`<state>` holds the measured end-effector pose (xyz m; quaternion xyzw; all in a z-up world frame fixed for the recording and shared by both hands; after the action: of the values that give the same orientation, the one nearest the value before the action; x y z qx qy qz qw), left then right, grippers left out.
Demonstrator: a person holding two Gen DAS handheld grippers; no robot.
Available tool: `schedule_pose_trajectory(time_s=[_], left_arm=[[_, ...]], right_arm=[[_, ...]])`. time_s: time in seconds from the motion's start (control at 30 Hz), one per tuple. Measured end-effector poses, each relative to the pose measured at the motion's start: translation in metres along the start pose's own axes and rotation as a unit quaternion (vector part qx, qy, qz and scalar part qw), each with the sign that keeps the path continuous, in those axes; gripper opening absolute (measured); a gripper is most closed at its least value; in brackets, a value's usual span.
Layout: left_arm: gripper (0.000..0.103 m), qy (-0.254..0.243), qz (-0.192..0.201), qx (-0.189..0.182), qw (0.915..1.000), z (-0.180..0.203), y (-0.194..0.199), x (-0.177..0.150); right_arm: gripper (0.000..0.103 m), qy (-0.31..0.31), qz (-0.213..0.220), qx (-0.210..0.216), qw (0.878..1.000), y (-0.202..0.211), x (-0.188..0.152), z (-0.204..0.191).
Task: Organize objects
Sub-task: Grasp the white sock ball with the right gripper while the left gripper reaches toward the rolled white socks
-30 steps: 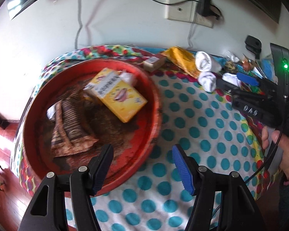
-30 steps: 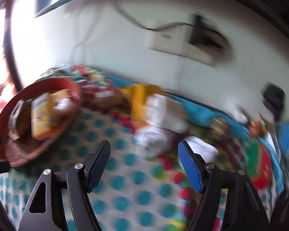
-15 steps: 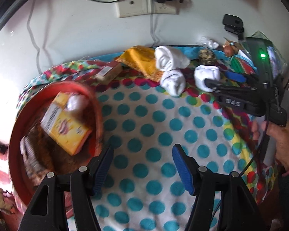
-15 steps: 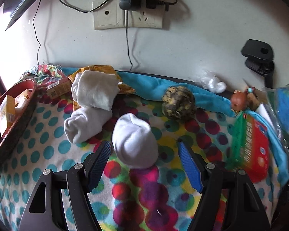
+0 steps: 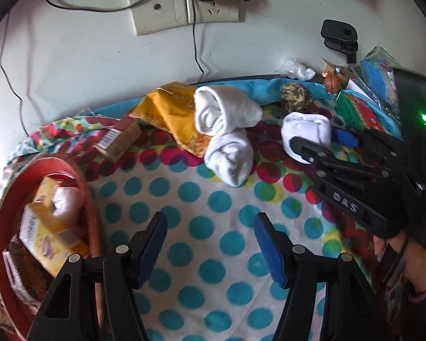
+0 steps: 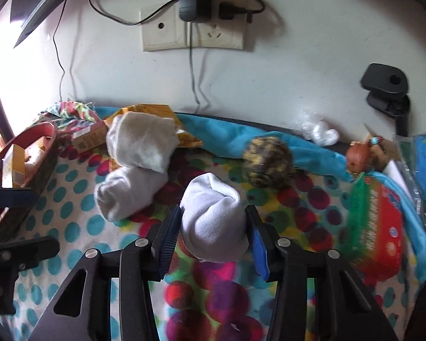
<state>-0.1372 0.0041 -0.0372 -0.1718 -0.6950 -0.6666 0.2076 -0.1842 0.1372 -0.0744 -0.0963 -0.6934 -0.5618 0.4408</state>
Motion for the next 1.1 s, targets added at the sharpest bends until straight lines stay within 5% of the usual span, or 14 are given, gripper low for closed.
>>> schedule_pose_trajectory(time_s=[0.27, 0.93, 1.1], left_arm=[[0.065, -0.005, 0.002, -0.023, 0.9997, 0.012, -0.029, 0.018], [0.065, 0.014, 0.06, -0.043, 0.9972, 0.021, -0.073, 0.041], [0.065, 0.027, 0.066, -0.079, 0.9943, 0.015, -0.074, 0.044]], right_arm=[[0.043, -0.039, -0.01, -0.011, 0.999, 0.013, -0.014, 0.028], [0.047, 0.018, -0.046, -0.053, 0.997, 0.007, -0.012, 0.009], [0.046, 0.006, -0.064, -0.044, 0.997, 0.002, -0.016, 0.014]])
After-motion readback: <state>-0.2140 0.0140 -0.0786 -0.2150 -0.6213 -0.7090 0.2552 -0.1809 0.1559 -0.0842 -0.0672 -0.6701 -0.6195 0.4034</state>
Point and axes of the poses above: each gripper's, at about its wrist camera, not at the fingertips, and y roughly against the way its jaws point, z to its right, x to its top, the point moved 4 cm from there along -y, roughly the way its jaws point
